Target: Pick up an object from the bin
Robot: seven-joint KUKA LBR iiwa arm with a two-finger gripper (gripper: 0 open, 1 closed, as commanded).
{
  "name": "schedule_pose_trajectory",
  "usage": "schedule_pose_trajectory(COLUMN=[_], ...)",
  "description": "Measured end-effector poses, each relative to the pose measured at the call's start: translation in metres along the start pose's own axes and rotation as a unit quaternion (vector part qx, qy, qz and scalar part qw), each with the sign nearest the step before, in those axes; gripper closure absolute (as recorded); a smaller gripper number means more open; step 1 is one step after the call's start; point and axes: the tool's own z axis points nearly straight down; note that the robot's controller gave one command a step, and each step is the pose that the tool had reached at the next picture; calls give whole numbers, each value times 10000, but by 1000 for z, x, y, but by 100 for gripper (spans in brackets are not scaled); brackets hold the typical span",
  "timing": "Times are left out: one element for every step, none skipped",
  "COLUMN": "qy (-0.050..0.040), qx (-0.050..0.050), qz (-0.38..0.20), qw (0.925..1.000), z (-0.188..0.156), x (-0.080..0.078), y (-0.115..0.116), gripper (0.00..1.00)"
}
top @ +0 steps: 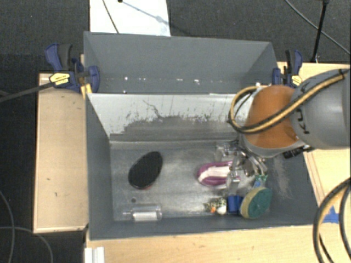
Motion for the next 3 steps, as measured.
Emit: schedule_pose_trajectory(qy=[1,-19,-46], qx=[2,9,12], qz=[-8,-24,-31], qw=[10000,10000,10000], z=[0,-12,-118], x=[0,-1,-3], y=[0,0,0], gripper=[100,100,100])
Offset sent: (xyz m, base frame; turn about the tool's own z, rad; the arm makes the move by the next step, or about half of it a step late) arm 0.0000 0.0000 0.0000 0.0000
